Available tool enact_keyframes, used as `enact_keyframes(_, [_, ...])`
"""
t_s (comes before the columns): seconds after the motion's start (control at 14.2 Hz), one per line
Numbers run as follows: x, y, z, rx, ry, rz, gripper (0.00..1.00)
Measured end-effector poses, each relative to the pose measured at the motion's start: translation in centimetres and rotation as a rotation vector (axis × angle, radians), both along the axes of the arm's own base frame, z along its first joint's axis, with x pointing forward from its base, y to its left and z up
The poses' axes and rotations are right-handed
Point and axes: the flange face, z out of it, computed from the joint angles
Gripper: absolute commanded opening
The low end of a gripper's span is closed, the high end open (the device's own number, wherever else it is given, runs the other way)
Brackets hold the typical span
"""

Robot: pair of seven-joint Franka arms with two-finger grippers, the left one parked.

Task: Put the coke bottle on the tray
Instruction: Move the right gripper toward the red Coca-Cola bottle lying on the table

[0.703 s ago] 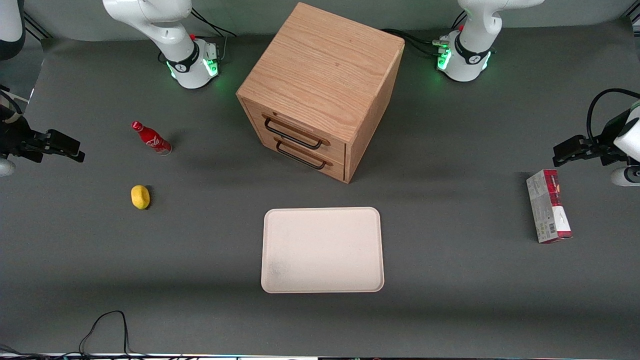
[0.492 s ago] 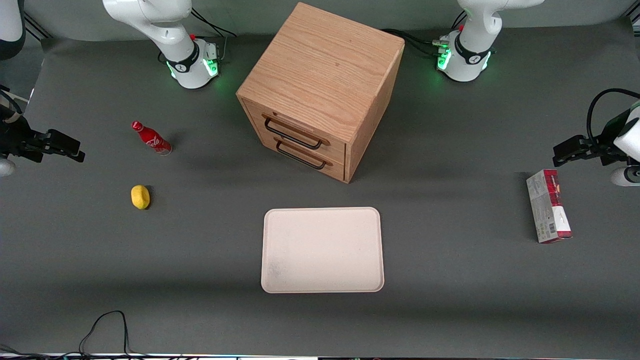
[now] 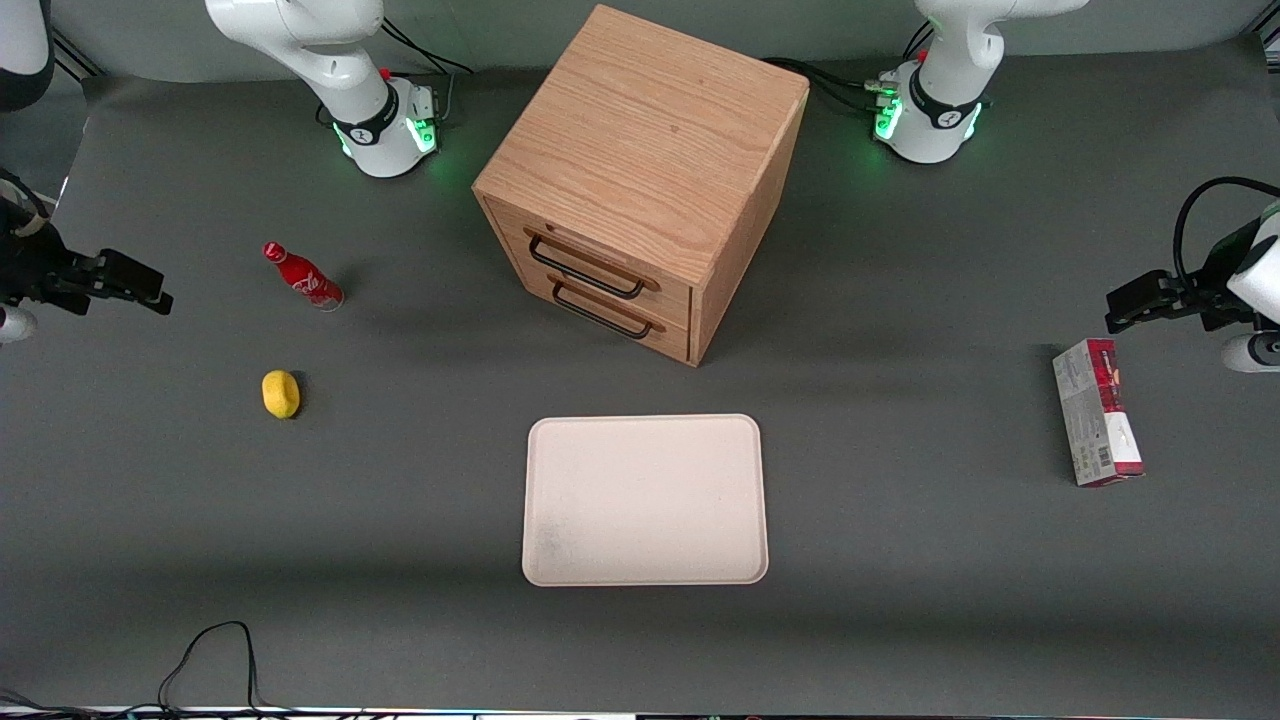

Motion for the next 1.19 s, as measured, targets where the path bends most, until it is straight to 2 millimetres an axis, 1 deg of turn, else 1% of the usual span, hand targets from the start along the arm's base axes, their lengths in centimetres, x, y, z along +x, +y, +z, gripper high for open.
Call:
enact_keyframes(0.07, [-1.6, -0.7, 0.0, 0.002, -0.003, -0.006, 1.0])
enact_keyframes(0.21, [-5.6, -3.2, -0.8, 0.019, -0.003, -0.026, 1.0])
enact_keyframes(0.35, [-9.8, -5.7, -2.5, 0.049, -0.021, -0.024, 1.0])
enact_keyframes(0.42, [-11.9, -6.4, -3.6, 0.061, -0.03, -0.011, 1.0])
enact_keyframes(0.49, [-13.9, -6.7, -4.4, 0.06, -0.034, 0.004, 1.0])
enact_keyframes(0.63, [-16.8, -6.4, -4.7, 0.038, -0.049, 0.03, 1.0])
enact_keyframes(0.77, [-19.0, -5.4, -5.0, 0.032, -0.065, 0.062, 1.0])
enact_keyframes(0.91, [-20.3, -4.0, -5.1, 0.007, -0.075, 0.115, 1.0])
enact_keyframes(1.05, [-20.8, -3.0, -5.4, 0.0, -0.075, 0.147, 1.0])
enact_keyframes(1.19, [-20.8, -2.9, -6.7, 0.002, -0.052, 0.151, 1.0])
